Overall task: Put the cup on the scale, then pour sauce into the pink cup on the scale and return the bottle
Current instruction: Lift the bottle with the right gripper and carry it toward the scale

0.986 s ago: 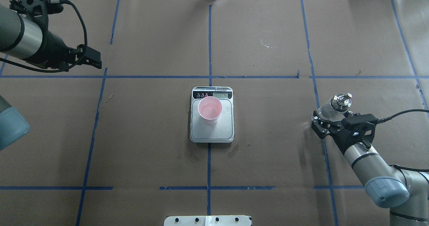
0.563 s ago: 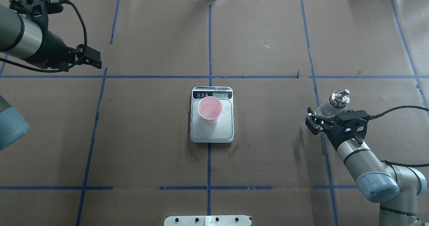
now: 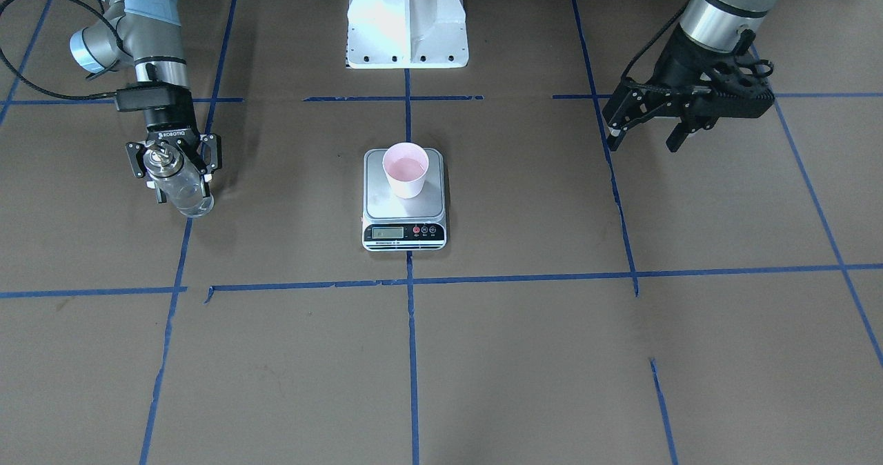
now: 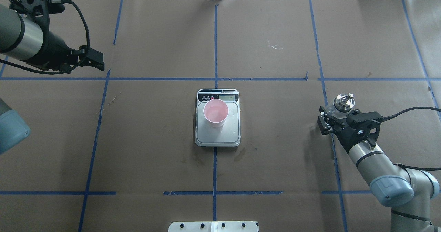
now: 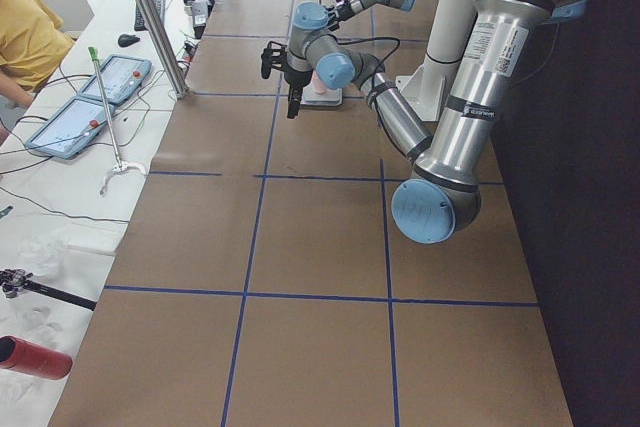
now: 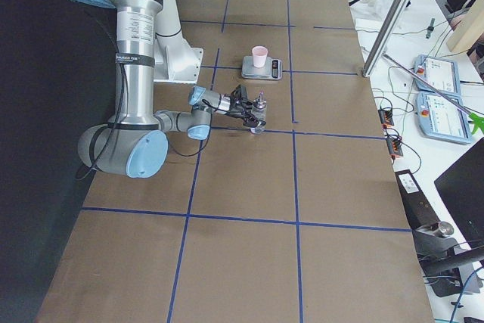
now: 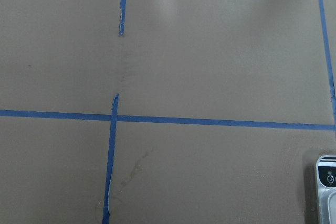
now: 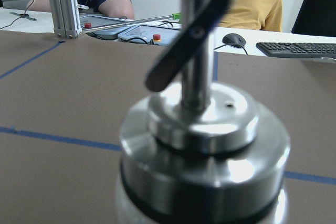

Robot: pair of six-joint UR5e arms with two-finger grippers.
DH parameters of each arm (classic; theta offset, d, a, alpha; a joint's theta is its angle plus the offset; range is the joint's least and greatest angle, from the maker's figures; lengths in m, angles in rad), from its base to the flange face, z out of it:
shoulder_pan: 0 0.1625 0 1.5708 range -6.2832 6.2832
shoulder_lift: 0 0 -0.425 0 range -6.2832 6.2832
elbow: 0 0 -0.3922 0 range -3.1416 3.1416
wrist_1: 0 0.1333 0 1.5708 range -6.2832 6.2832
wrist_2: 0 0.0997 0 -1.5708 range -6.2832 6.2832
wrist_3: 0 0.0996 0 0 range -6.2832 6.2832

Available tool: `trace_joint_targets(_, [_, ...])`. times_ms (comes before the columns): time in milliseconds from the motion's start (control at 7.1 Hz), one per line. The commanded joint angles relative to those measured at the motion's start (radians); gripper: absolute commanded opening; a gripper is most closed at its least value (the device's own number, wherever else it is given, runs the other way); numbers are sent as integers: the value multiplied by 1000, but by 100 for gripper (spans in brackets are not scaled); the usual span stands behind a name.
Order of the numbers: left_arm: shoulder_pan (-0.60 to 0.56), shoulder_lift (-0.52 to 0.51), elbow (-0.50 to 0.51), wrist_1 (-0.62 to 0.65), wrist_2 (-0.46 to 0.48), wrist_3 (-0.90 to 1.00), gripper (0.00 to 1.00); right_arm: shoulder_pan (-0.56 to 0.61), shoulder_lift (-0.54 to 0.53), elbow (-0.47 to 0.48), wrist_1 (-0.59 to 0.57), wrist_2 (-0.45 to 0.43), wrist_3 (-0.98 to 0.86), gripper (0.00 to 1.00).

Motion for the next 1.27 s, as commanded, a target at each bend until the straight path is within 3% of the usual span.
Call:
trace_joint_targets(0, [0, 3, -12, 1, 0, -12, 100, 30, -1, 86, -24, -1, -132, 0])
trace_joint_targets(282, [2, 1, -12, 1, 0, -27, 100, 33, 32, 137, -165, -7, -189, 0])
trace_joint_targets(563, [3, 3, -10, 1, 0, -27, 100, 31, 199, 183, -488, -64, -191, 0])
trace_joint_targets(845, [3, 3, -9, 0, 0, -27, 100, 28, 314, 257, -729, -64, -194, 0])
trace_joint_targets(1126, [8, 3, -2, 0, 0, -27, 100, 1, 400, 251, -742, -66, -294, 0])
